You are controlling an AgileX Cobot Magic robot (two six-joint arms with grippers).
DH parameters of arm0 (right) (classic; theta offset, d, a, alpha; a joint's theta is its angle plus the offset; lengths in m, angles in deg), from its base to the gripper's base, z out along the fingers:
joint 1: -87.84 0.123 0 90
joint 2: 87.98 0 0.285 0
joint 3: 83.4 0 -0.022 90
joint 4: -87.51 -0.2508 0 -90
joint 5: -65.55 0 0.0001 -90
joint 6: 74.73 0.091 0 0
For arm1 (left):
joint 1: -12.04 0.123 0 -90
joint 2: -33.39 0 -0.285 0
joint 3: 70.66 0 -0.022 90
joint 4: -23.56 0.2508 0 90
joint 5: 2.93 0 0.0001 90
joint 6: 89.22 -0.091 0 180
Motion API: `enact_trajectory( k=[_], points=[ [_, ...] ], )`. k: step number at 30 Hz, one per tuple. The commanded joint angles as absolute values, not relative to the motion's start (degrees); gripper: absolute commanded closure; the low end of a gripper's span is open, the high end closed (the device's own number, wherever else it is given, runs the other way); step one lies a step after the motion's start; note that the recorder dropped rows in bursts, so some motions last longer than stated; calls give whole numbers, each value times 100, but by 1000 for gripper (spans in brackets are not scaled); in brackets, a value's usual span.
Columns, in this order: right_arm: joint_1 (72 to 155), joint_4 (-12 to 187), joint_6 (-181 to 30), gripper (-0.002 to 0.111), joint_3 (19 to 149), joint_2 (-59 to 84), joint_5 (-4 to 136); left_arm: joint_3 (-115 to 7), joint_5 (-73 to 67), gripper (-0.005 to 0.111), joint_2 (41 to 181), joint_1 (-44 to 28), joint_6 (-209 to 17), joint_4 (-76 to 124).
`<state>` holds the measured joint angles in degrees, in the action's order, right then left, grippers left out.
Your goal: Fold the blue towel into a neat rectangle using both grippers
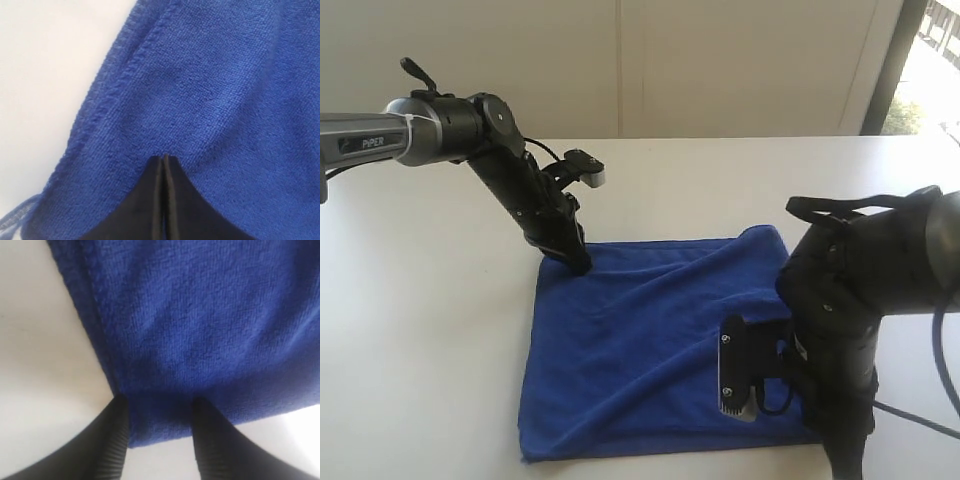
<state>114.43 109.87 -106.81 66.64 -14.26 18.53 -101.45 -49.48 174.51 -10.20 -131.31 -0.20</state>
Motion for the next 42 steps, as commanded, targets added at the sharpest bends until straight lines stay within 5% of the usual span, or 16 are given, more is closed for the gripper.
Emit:
enact_trajectory(
  k=[1,8,17,29,32,38,42],
  points=[
    [11408,11358,-10754,68,6527,-1420,2147,-10082,-5009,107,17643,-977,-13141,323],
    [11408,11395,-10754,71,6504,-1432,2320,-10082,-5033,107,17643,-977,-13141,323],
    [11408,11434,-10770,108,6504,-1432,1504,-10082,-5011,107,17643,-977,-13141,323],
    [11408,11158,-10706,108,6504,-1432,1319,-10082,-4934,107,17643,-977,-13141,323],
    [11408,11056,-10704,97,6504,-1432,1546,-10082,-4934,107,17643,-977,-13141,323],
    [11408,11044,-10620,55,6674,-1245,1535,-10082,-4934,107,17643,-977,-13141,323],
    [11408,11044,-10426,49,6975,-854,1575,-10121,-4987,107,17603,-977,-13141,298]
  ],
)
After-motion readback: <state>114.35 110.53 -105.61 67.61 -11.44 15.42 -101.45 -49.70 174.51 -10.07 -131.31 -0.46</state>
